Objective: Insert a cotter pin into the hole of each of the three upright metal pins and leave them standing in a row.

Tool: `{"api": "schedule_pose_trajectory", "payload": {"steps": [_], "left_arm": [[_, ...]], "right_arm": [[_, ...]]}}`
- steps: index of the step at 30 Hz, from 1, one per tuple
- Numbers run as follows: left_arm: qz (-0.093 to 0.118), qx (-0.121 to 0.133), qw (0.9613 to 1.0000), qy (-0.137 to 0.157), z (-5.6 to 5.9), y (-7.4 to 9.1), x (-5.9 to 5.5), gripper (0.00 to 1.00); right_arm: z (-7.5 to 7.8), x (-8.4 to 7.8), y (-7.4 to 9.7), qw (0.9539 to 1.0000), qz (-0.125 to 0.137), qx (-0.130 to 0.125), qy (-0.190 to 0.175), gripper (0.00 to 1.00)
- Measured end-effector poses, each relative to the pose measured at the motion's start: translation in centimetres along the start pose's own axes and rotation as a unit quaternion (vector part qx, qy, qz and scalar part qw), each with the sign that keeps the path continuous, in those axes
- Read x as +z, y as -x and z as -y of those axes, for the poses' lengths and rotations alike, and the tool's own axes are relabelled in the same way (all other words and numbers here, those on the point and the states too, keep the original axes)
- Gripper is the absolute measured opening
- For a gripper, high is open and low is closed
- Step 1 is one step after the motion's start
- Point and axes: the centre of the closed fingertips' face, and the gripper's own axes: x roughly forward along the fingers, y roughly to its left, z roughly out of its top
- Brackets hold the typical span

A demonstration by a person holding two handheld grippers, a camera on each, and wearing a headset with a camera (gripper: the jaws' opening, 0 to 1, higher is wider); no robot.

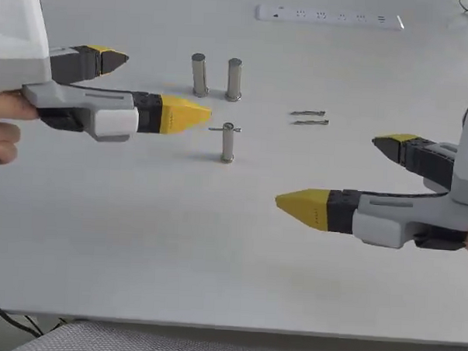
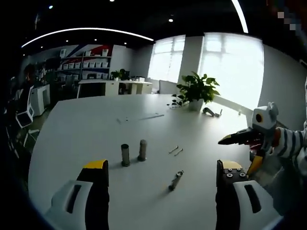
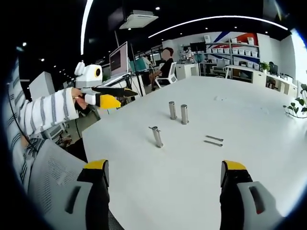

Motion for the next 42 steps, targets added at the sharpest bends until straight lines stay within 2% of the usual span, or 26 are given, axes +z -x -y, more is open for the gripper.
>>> {"api": "schedule_pose_trajectory", "payload": {"steps": [2,8,12,13,14,15,17,18,20,24,26,27,34,39,42], "left_arm": [[0.001,-0.011,0.9999,0.011,0.0,-0.4,0.1,0.86],[-0.017,0.000,0.9998,-0.003,-1.7,-2.9,-0.5,0.83],[-0.051,0.015,0.9984,-0.019,-3.0,-4.2,-1.3,0.78],[-0.064,0.033,0.9966,-0.041,-3.9,-4.4,-1.6,0.76],[-0.070,0.039,0.9952,-0.056,-4.4,-4.6,-1.7,0.75],[-0.083,0.041,0.9937,-0.064,-4.7,-5.0,-2.0,0.74],[-0.093,0.038,0.9925,-0.069,-5.0,-5.5,-2.3,0.74],[-0.104,0.034,0.9912,-0.075,-6.3,-6.1,-2.5,0.74],[-0.122,0.037,0.9879,-0.089,-6.7,-6.5,-3.1,0.74],[-0.124,0.041,0.9873,-0.091,-7.1,-7.4,-2.9,0.71],[-0.125,0.071,0.9832,-0.113,-8.4,-7.7,-2.6,0.68],[-0.126,0.073,0.9833,-0.109,-8.6,-8.0,-2.6,0.67],[-0.140,0.081,0.9812,-0.106,-9.5,-9.1,-2.7,0.60],[-0.149,0.078,0.9797,-0.109,-10.3,-10.1,-3.4,0.55],[-0.153,0.080,0.9786,-0.112,-10.8,-10.8,-3.6,0.53]], "right_arm": [[0.3,0.2,0.2,0.9999,0.003,-0.012,0.010,0.94],[0.4,0.3,0.3,0.9997,0.003,-0.019,0.012,0.91],[0.8,-0.3,0.1,0.9997,-0.003,-0.025,0.002,0.91],[0.8,-0.5,0.1,0.9997,-0.002,-0.025,-0.003,0.91],[0.9,-0.6,0.1,0.9997,-0.002,-0.025,-0.006,0.91],[0.9,-0.8,0.0,0.9997,-0.005,-0.024,-0.009,0.90],[0.9,-1.0,0.0,0.9996,-0.008,-0.025,-0.012,0.90],[0.9,-1.2,0.0,0.9996,-0.010,-0.025,-0.013,0.90],[0.8,-1.2,-0.1,0.9995,-0.011,-0.024,-0.014,0.90],[0.8,-1.3,-0.2,0.9996,-0.013,-0.022,-0.015,0.90],[0.8,-1.4,-0.3,0.9996,-0.014,-0.021,-0.015,0.91],[0.8,-1.4,-0.4,0.9996,-0.016,-0.021,-0.011,0.91],[0.8,-1.7,-0.6,0.9995,-0.024,-0.019,-0.003,0.91],[0.5,-1.8,-0.9,0.9995,-0.028,-0.012,-0.001,0.91],[0.6,-2.0,-1.0,0.9993,-0.034,-0.016,0.006,0.91]]}}
